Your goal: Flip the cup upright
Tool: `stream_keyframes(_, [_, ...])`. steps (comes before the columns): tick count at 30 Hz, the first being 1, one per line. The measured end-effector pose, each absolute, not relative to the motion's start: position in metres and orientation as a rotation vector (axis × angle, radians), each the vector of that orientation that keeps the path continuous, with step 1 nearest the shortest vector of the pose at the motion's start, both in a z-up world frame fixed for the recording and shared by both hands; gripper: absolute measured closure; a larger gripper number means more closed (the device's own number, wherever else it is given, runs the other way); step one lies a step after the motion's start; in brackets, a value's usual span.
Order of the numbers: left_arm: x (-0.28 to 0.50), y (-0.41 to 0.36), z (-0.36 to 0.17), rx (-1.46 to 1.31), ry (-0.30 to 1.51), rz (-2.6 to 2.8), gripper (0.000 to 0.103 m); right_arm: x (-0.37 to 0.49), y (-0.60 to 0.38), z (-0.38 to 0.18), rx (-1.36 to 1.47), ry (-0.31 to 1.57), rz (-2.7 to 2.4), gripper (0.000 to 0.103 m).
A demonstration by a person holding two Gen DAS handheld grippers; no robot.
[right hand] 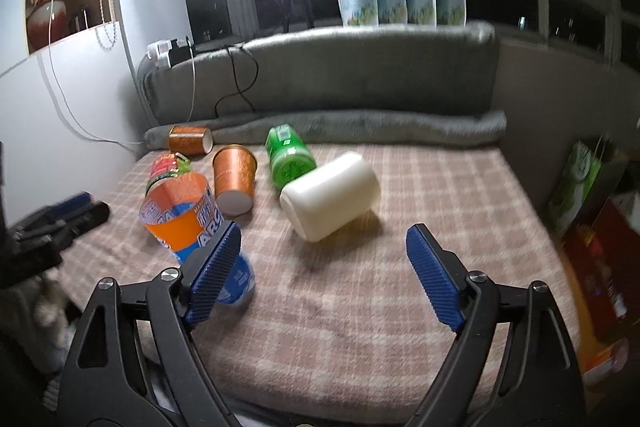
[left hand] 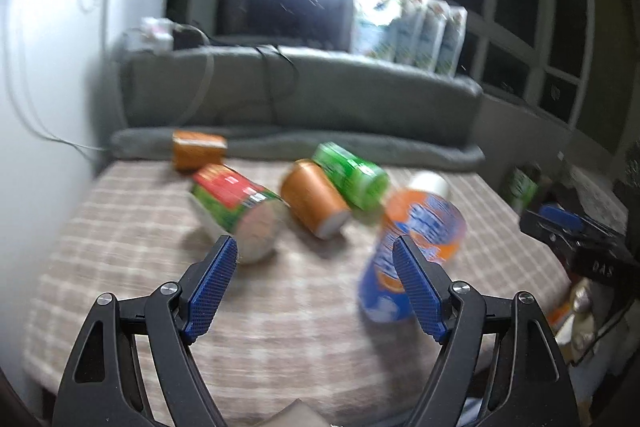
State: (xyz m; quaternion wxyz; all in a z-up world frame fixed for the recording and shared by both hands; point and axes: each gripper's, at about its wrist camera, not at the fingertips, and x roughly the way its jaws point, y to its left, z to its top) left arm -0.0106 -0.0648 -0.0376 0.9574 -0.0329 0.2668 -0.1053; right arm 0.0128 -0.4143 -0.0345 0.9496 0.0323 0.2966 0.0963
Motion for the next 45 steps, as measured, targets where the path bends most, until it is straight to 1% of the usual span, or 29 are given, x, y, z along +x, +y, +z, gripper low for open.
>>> stream_keyframes(3, [-0.014, -0.058, -0.034, -0.061, 0.506, -0.171, 0.023, 0.006, -0.41, -0.029, 0.05, 0.547, 0.173, 0.006])
stream_keyframes(4, [-0.014, -0.056, -0.033, -0.064, 0.502, -0.165, 0.022, 0.004, -0.409, -0.028, 0.048, 0.531, 0.163, 0.002])
stream_keyframes(5, [-0.016, -0.054, -0.033, -0.07, 0.495, -0.16, 0.022, 0.002, -0.409, -0.027, 0.045, 0.512, 0.151, 0.002])
stream_keyframes(17, [-0.029, -0.049, -0.023, -0.061, 0.415, -0.1, 0.021, -0.008, -0.42, -0.015, 0.066, 0.409, 0.042, 0.001])
stream_keyframes(21, [-0.033, -0.049, -0.019, -0.052, 0.39, -0.094, 0.015, -0.011, -0.424, -0.011, 0.083, 0.383, 0.026, 0.0])
stream_keyframes(25, [-0.036, -0.049, -0.015, -0.046, 0.369, -0.091, 0.014, -0.012, -0.424, -0.009, 0.081, 0.366, 0.014, 0.0])
stream_keyframes(27, [-0.036, -0.049, -0.014, -0.047, 0.368, -0.088, 0.009, -0.013, -0.423, -0.008, 0.076, 0.357, 0.007, 0.0])
stream_keyframes(28, [-0.036, -0.049, -0.014, -0.047, 0.367, -0.088, 0.009, -0.013, -0.422, -0.008, 0.073, 0.357, 0.006, 0.0])
stream_keyframes(45, [-0.037, -0.052, -0.012, -0.036, 0.365, -0.088, 0.009, -0.011, -0.421, -0.011, 0.069, 0.369, 0.006, 0.0])
